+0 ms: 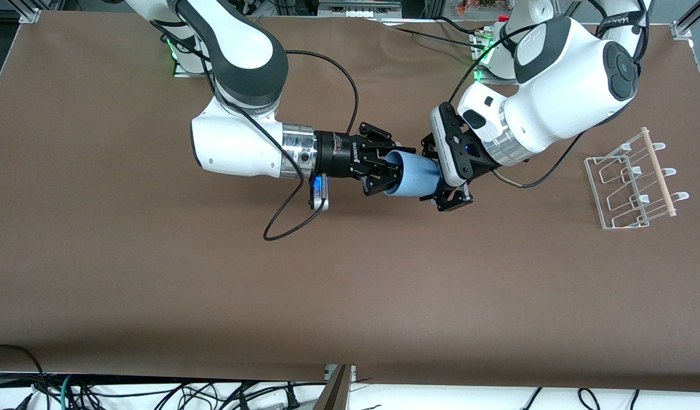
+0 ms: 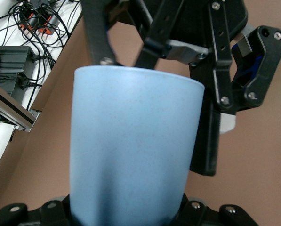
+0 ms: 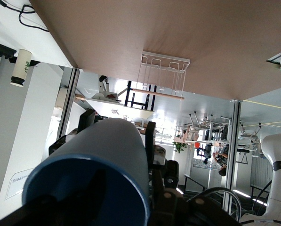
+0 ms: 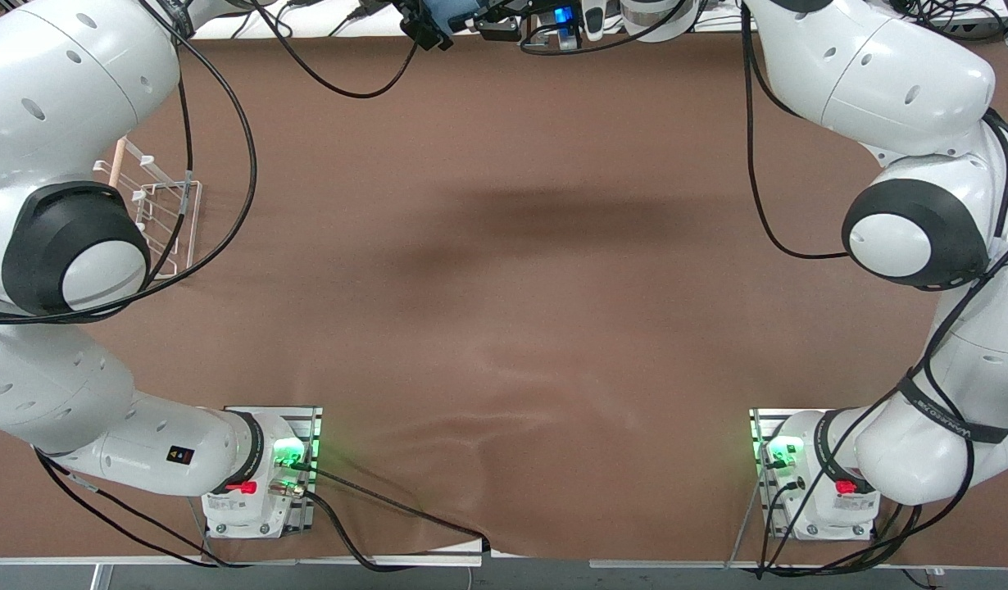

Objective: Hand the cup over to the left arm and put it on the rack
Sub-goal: 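Close the left gripper on the cup's base beside the right gripper, then open the right gripper and withdraw while the left gripper pulls away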

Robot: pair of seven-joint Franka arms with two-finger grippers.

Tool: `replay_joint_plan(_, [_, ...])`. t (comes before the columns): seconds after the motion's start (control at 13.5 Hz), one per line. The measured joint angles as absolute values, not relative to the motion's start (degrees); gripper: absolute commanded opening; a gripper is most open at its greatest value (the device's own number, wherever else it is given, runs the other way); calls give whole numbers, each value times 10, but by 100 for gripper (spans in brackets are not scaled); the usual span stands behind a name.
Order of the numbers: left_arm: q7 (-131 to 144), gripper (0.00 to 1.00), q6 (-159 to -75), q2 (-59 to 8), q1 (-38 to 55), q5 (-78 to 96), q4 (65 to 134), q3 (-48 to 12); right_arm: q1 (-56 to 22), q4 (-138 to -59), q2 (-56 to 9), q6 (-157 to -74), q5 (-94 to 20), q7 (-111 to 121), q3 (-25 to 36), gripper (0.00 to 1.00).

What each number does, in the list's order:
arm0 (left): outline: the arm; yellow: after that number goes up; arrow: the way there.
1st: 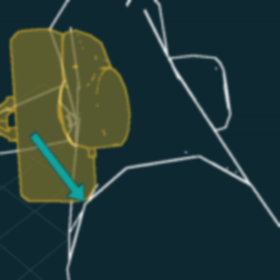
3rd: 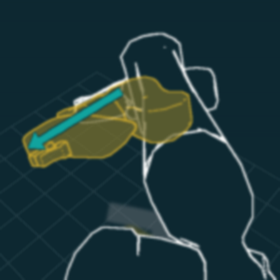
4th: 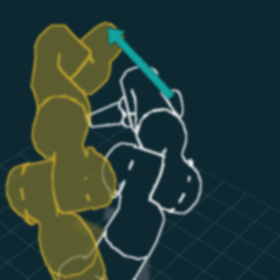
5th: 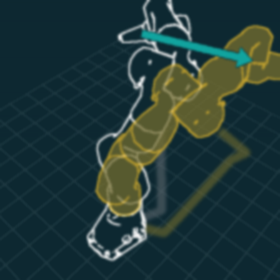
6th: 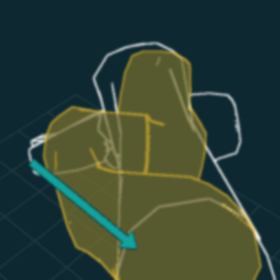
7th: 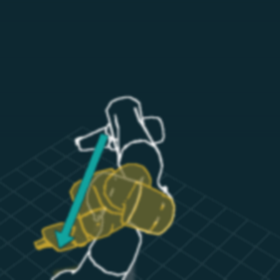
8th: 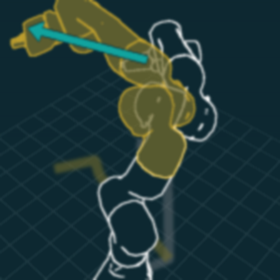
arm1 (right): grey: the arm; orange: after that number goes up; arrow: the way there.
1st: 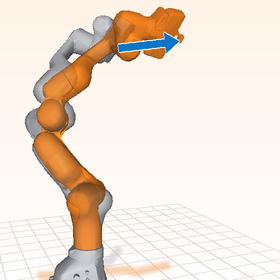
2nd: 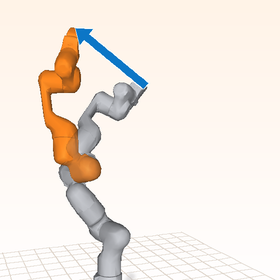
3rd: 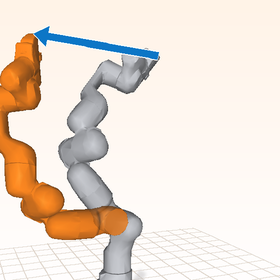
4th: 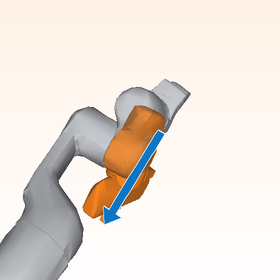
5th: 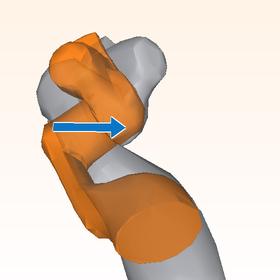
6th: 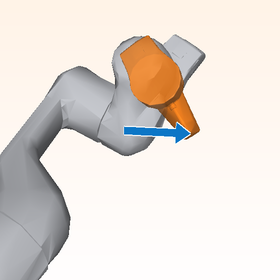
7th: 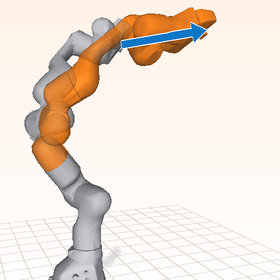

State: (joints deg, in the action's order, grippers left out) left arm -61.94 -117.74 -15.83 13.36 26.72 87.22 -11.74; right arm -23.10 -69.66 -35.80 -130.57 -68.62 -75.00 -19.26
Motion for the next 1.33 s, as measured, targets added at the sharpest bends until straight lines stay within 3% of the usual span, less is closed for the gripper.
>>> replay_joint_plan(0.59, [-615, 0, -1134, -155, 102, 267, 855, -106, -156, -675, -357, -1254, -686, -750, -189, 99])
replay_joint_plan(0.81, [-620, 0, -1104, -149, 86, 267, 854, -85, -107, -664, -340, -1170, -643, -749, -179, 99])
replay_joint_plan(1.04, [-664, 0, -1054, -146, 78, 261, 854, -21, -65, -658, -291, -1026, -537, -711, -158, 99])
replay_joint_plan(1.19, [-699, 0, -1032, -148, 66, 216, 855, 29, -62, -682, -240, -940, -507, -627, -97, 99])
replay_joint_plan(1.33, [-709, 0, -1011, -149, 44, 133, 857, 42, -60, -752, -176, -901, -475, -512, -39, 99])
